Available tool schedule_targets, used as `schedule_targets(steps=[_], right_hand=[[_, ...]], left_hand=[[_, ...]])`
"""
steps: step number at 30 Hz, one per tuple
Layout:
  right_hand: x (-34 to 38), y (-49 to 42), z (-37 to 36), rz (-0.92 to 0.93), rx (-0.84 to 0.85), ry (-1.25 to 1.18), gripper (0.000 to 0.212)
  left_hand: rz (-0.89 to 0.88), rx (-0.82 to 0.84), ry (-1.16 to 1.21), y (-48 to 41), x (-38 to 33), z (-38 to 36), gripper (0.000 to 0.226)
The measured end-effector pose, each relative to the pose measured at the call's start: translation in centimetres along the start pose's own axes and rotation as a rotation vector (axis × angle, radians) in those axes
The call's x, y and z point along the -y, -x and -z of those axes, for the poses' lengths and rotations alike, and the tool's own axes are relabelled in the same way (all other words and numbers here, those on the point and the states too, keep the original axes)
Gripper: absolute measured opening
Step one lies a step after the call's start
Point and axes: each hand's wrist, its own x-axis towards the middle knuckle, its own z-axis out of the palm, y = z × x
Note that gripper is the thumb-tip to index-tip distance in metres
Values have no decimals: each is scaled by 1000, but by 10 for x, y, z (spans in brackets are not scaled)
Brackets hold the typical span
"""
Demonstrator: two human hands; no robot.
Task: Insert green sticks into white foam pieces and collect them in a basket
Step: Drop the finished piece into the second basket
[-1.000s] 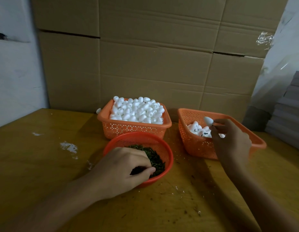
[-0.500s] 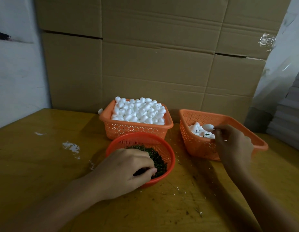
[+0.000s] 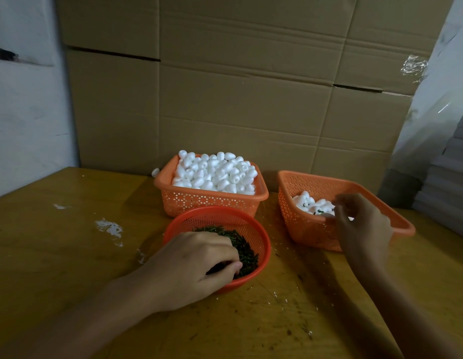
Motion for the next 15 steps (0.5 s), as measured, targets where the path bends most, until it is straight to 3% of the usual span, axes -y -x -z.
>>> schedule_targets(steps=[4,7,12,15], right_hand=[[15,10,-4,47,26,-49,20],[45,26,-8,246,98,-151,13],[97,75,-26,549,673,-272,19],[98,82,-30,536,771,-244,26]], left_hand=[[-22,-3,-9,0,1,-2,44],[-39,-19,3,0,3,-3,43],[-123,-139,-17,-1,2,-4,14],[-141,-169,-75,-2,1,-2,9]])
